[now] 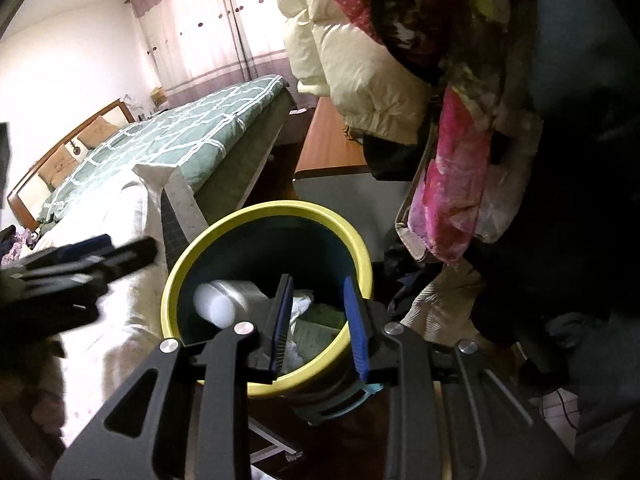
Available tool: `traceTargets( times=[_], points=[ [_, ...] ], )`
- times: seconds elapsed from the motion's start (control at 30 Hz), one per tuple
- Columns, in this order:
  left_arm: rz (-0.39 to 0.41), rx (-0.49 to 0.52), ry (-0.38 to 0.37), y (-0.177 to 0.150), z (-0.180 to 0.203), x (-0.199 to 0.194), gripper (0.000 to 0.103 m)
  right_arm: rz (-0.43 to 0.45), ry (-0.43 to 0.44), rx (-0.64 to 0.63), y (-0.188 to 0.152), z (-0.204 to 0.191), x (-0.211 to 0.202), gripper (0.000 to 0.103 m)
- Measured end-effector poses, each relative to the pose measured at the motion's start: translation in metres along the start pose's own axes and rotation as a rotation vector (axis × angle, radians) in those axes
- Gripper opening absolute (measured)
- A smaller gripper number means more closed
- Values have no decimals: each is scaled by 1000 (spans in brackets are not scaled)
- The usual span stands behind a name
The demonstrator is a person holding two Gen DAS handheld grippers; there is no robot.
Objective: Collect trash
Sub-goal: 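Carry the pill bottle with the left gripper over the bin and drop it, then move the right gripper to the white foam mesh sheet and grasp it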
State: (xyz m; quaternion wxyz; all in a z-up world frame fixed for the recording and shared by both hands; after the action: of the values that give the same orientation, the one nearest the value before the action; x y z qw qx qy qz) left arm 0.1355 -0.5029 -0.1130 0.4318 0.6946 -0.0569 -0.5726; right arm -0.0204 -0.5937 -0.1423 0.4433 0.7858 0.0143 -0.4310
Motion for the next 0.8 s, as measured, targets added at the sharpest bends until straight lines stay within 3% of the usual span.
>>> traceTargets(
  times=[0.17, 0.37, 0.6, 0.8],
  points=[
    [87, -65, 43, -15, -38, -64, 89, -14, 29, -26, -5, -18, 3, 26],
    [173, -208, 146, -62, -107, -144, 92, -38, 93, -99, -17, -65, 5, 26],
    [214, -364, 368, -143, -183, -228, 93, -87, 192, -229, -41, -142, 7, 26],
    [232, -488, 514, -205, -244, -276, 94, -130, 302, -356, -72, -219, -2, 27]
  ],
)
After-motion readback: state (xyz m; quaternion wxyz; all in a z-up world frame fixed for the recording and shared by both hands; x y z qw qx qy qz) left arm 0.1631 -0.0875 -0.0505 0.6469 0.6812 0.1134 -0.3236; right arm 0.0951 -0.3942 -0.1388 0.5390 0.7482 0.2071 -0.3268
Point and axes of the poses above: each gripper's, at about its wrist camera, not at the fingertips, and x roughly the way its jaws point, z to its right, y to its top, the point moved 3 cm from there along x, roughly the way its jaws point, and after that the axes turned 5 degrees about x, right-handed, at the moved point
